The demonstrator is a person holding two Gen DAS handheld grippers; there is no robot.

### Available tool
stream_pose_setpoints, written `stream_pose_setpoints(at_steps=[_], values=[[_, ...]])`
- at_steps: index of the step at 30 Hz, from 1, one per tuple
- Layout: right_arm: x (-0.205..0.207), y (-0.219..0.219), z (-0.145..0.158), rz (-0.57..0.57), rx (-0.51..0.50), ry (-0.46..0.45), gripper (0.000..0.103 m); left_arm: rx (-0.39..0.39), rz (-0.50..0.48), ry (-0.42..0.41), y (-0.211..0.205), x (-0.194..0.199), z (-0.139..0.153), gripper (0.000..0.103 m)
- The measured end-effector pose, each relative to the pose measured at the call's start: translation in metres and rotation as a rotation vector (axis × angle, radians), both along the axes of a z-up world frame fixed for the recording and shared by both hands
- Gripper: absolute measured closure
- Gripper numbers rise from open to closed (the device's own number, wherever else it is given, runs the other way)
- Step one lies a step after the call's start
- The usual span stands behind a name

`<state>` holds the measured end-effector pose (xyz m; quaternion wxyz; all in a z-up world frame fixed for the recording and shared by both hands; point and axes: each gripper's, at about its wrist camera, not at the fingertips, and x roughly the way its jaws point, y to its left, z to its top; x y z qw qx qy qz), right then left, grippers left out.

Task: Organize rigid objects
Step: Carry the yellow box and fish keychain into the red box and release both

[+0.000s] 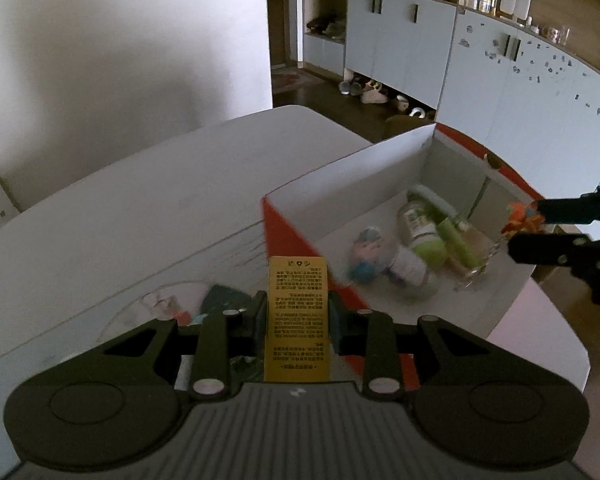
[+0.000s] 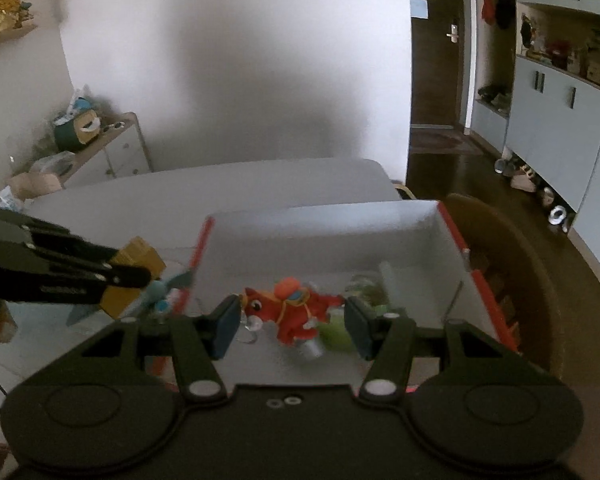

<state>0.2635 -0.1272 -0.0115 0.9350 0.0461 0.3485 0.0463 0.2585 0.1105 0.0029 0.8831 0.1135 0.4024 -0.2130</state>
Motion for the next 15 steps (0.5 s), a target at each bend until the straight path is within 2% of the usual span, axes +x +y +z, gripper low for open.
stream_pose_setpoints(at_steps=[8,15], values=[[0.007,-0.030,-0.019,0.019,-0.021,0.041,0.047,0.011,-0.003,0.000,-0.045,0.021,0.004,0.073],[0.019,-0.036,-0.035,0.046,-0.035,0.076,0.047,0.026,-0.006,0.046,-0.086,0.046,-0.013,0.073]])
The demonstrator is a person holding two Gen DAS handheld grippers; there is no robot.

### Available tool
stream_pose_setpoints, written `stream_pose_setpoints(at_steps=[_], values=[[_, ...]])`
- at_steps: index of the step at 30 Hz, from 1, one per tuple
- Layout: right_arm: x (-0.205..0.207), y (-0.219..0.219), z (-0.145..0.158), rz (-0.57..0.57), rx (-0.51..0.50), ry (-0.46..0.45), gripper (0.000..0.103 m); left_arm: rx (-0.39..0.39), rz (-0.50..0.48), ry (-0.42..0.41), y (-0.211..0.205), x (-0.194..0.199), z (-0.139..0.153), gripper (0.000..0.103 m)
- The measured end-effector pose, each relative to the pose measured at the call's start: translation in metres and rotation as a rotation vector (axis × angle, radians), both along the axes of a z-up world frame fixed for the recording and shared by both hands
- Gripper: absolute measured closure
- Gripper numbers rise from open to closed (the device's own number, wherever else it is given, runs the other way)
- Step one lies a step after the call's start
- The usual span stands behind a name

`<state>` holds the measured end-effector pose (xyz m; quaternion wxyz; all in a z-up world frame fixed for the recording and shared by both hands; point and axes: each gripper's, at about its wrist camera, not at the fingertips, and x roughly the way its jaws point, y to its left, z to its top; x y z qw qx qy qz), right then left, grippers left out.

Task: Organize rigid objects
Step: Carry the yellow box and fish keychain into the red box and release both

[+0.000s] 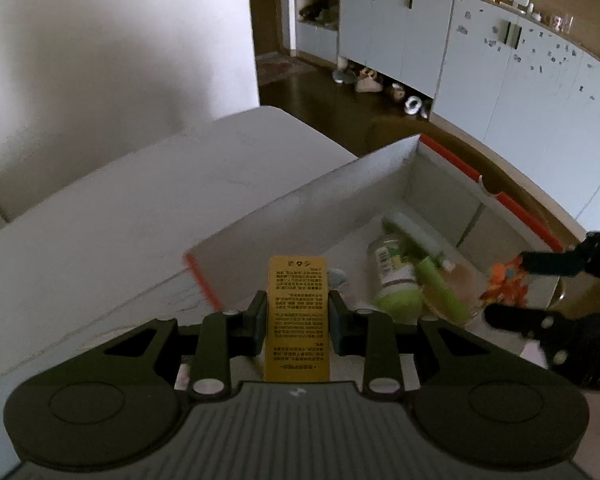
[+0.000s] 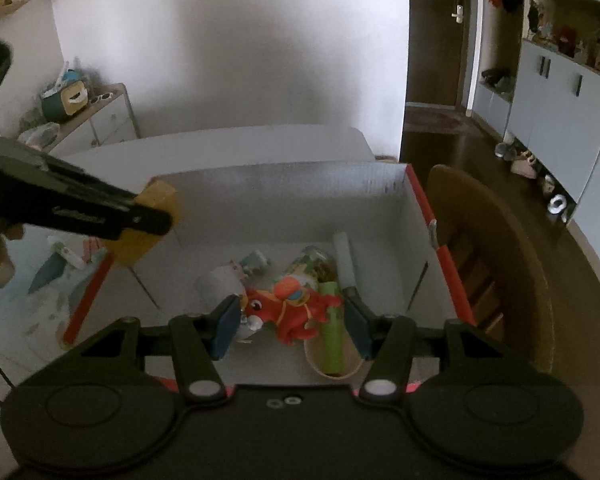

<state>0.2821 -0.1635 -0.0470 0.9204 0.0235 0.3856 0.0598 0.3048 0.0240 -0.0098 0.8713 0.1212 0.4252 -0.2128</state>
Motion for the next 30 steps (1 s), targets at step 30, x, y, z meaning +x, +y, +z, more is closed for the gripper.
stream_pose_setpoints(at_steps=[30], values=[[0.025,-0.001,-0.029,0.117,-0.009,0.122,0.046,0.134,-0.079,0.087,-0.090,0.057,-0.074,0.073]])
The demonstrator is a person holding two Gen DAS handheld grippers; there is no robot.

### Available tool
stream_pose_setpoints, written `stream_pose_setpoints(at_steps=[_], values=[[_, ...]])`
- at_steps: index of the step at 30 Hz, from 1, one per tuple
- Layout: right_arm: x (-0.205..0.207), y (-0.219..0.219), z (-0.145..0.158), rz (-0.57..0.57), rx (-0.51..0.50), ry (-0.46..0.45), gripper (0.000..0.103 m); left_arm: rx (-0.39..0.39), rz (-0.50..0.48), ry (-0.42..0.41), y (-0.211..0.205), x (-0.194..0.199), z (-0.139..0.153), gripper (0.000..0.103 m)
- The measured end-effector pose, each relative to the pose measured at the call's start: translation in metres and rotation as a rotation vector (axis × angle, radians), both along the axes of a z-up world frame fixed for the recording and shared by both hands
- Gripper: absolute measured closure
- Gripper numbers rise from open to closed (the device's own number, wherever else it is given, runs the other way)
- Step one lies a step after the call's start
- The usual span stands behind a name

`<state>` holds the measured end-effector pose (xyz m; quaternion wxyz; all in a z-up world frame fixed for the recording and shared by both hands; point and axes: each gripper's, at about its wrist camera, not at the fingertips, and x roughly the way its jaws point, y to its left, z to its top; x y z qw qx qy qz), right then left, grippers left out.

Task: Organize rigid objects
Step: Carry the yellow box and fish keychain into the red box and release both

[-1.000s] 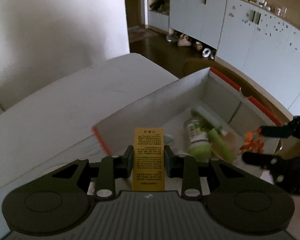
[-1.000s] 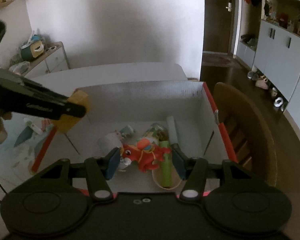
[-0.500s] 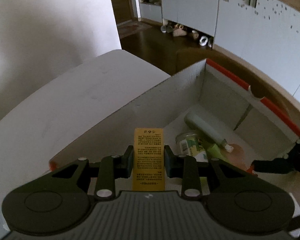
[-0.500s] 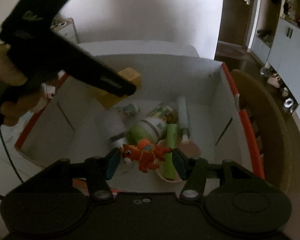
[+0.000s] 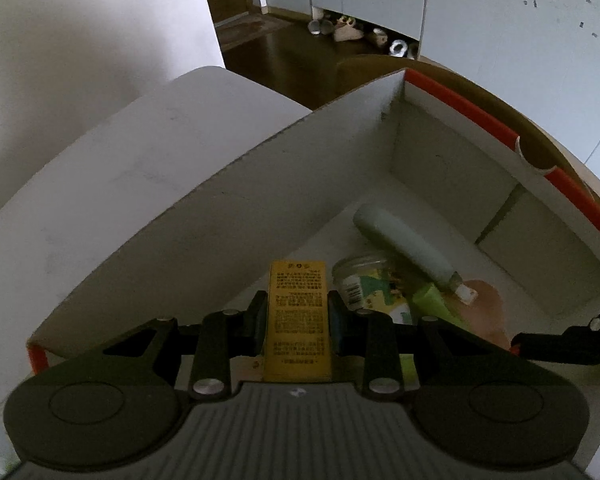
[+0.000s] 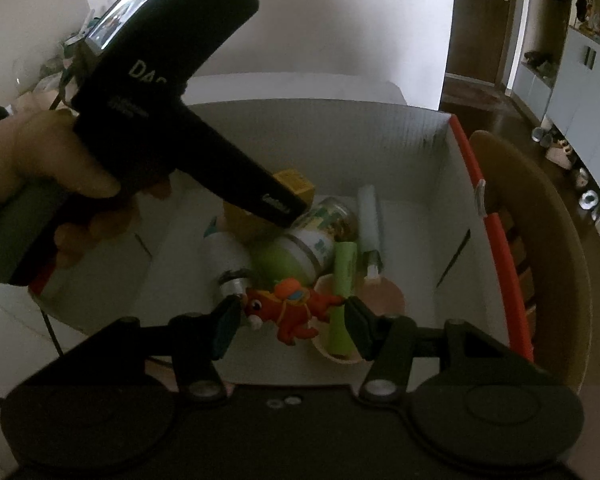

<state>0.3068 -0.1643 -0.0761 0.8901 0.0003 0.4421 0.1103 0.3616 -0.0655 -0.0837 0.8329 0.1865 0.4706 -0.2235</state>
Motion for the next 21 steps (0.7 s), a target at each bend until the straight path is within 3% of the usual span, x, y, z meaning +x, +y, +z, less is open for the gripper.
stream_pose_setpoints(at_steps=[21], values=[[-0.003,-0.019,0.006,-0.058,0.043,-0.007,0.035,-0.016,0.060,0.056,0.013,-0.020,0.006,0.072]])
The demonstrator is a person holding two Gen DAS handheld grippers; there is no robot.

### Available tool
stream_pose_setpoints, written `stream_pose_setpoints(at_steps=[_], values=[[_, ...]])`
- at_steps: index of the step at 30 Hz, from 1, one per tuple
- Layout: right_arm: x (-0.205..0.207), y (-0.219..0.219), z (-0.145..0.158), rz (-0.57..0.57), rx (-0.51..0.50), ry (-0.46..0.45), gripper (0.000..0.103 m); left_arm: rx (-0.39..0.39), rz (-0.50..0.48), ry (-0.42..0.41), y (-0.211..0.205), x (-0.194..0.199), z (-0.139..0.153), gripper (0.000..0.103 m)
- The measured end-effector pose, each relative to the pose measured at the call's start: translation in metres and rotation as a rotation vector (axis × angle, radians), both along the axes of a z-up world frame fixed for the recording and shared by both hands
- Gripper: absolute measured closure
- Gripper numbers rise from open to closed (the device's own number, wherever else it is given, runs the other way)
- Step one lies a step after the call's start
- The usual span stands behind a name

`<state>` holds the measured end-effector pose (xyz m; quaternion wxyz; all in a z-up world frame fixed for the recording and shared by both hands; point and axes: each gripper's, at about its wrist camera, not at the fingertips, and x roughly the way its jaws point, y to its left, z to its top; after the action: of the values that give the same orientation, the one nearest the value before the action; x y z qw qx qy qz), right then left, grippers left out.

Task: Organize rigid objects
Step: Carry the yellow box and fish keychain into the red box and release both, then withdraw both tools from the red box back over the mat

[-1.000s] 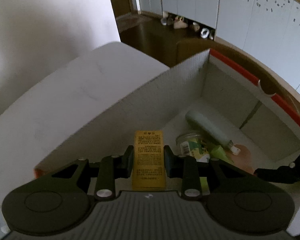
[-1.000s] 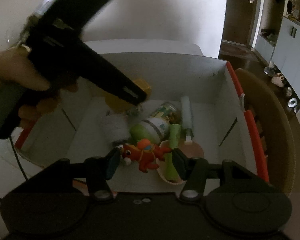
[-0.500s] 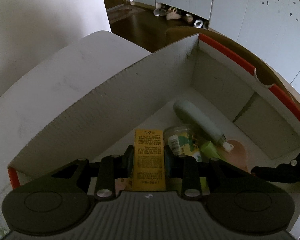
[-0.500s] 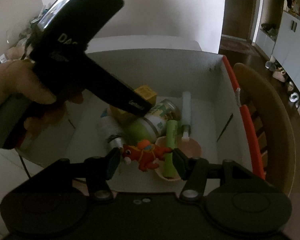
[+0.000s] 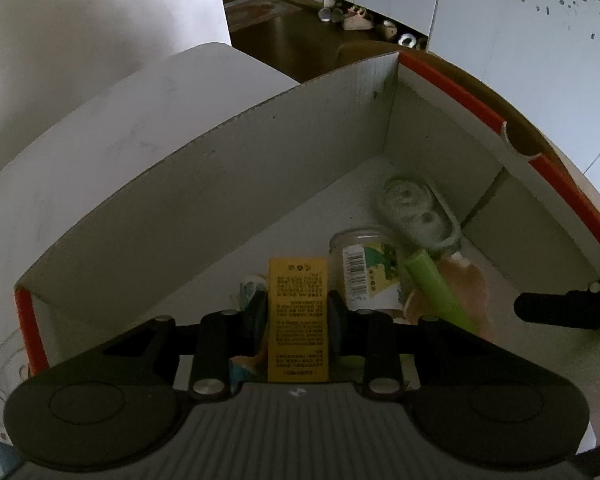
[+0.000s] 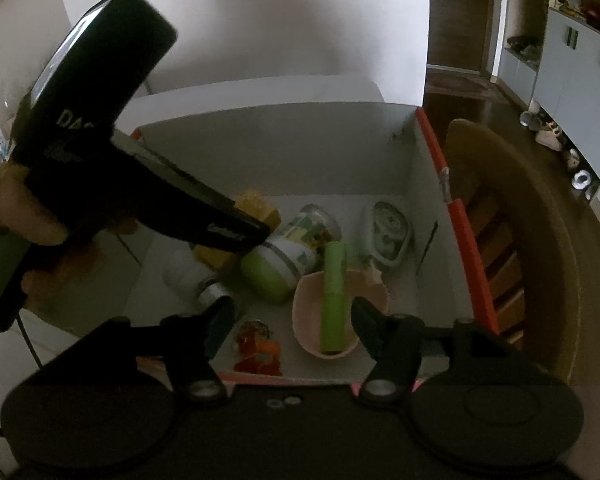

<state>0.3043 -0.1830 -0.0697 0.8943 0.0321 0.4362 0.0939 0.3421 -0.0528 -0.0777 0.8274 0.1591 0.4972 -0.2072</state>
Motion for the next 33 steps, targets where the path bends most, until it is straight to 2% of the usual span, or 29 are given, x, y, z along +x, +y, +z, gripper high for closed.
stream_pose_setpoints(at_steps=[7,20,22,23,24,31,33], values=[[-0.004,-0.009,0.008,-0.022,0.019,-0.025,0.032,-0.021,0.004,-0.037,-0.002,-0.019,0.006,0.072],[-0.026,-0.009,0.024,-0.032,0.059,-0.072,0.026,-0.072,-0.002,-0.113,0.010,-0.054,0.044,0.071],[-0.030,-0.007,0.028,-0.030,0.067,-0.082,0.026,-0.088,-0.004,-0.122,0.014,-0.059,0.049,0.059],[-0.031,-0.006,0.029,-0.031,0.069,-0.086,0.026,-0.096,-0.004,-0.132,0.015,-0.062,0.051,0.045],[-0.033,-0.004,0.032,-0.031,0.071,-0.091,0.025,-0.106,-0.004,-0.144,0.018,-0.066,0.054,0.040],[-0.043,0.006,0.046,-0.044,0.083,-0.126,0.017,-0.154,0.000,-0.159,0.038,-0.084,0.069,0.039],[-0.047,0.011,0.050,-0.045,0.090,-0.140,0.013,-0.160,0.004,-0.165,0.045,-0.088,0.072,0.035]])
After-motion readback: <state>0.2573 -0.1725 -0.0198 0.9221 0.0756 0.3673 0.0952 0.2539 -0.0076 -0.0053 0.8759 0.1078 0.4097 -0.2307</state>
